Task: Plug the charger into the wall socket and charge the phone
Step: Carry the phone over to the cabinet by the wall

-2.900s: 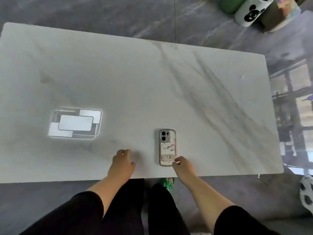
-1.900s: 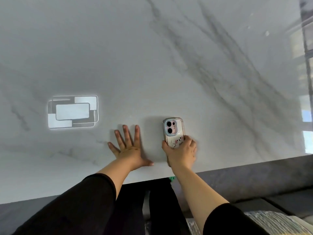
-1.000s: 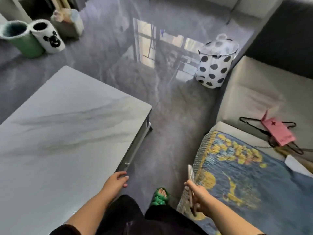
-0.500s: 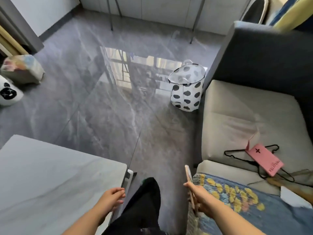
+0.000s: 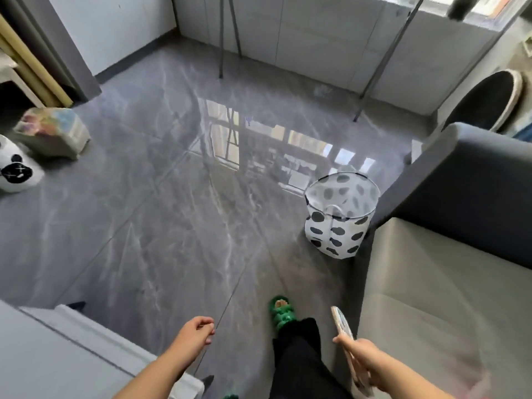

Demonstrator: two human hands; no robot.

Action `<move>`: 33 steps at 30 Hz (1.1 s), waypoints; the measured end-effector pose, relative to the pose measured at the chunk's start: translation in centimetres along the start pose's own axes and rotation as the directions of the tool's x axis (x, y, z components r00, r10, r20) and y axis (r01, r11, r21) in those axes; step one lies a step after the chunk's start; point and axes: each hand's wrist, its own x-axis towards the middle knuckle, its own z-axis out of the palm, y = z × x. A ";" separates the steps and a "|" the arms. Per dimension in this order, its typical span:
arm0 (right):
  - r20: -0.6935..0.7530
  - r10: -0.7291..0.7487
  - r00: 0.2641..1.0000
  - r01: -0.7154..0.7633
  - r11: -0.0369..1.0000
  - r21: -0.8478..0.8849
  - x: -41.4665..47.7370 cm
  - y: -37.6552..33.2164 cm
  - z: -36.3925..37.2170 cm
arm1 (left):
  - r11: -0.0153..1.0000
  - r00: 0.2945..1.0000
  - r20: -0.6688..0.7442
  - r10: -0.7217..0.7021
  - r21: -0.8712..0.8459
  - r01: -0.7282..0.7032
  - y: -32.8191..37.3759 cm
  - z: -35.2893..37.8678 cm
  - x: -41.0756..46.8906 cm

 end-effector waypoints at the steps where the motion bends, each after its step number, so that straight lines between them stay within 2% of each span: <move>1: 0.015 -0.018 1.000 0.019 0.998 -0.055 0.6 -2.8 -0.8 | 0.999 0.999 -0.038 -0.007 -0.035 0.006 1.4 0.1 0.9; 5: 0.089 -0.135 0.987 0.155 0.947 -0.283 3.1 -14.4 -1.3 | 0.974 0.980 -0.164 -0.113 -0.213 0.077 5.4 0.0 3.3; 9: 0.240 -0.165 0.957 0.268 0.824 -0.500 3.2 -25.4 2.7 | 0.906 0.941 -0.242 -0.238 -0.405 0.125 6.7 -1.3 3.6; 14: 0.402 -0.087 0.911 0.348 0.684 -0.641 1.8 -36.1 13.0 | 0.765 0.857 -0.305 -0.415 -0.626 0.148 5.7 -4.9 3.9; 19: 0.476 -0.015 0.879 0.378 0.631 -0.678 -0.3 -44.6 23.8 | 0.654 0.815 -0.289 -0.502 -0.743 0.140 4.1 -10.9 5.7; 23: 0.481 -0.029 0.876 0.413 0.561 -0.717 -1.4 -50.9 29.8 | 0.603 0.808 -0.255 -0.531 -0.783 0.149 3.9 -17.1 7.7; 27: 0.428 -0.048 0.903 0.384 0.538 -0.750 -1.2 -57.5 34.1 | 0.631 0.818 -0.282 -0.501 -0.766 0.122 4.9 -25.3 10.3; 29: 0.400 -0.067 0.914 0.373 0.531 -0.761 -1.1 -60.9 35.8 | 0.625 0.807 -0.325 -0.494 -0.778 0.069 5.8 -29.9 11.9; 33: 0.347 -0.072 0.935 0.340 0.453 -0.824 -1.0 -68.3 40.0 | 0.571 0.772 -0.397 -0.497 -0.819 -0.054 7.9 -38.9 15.3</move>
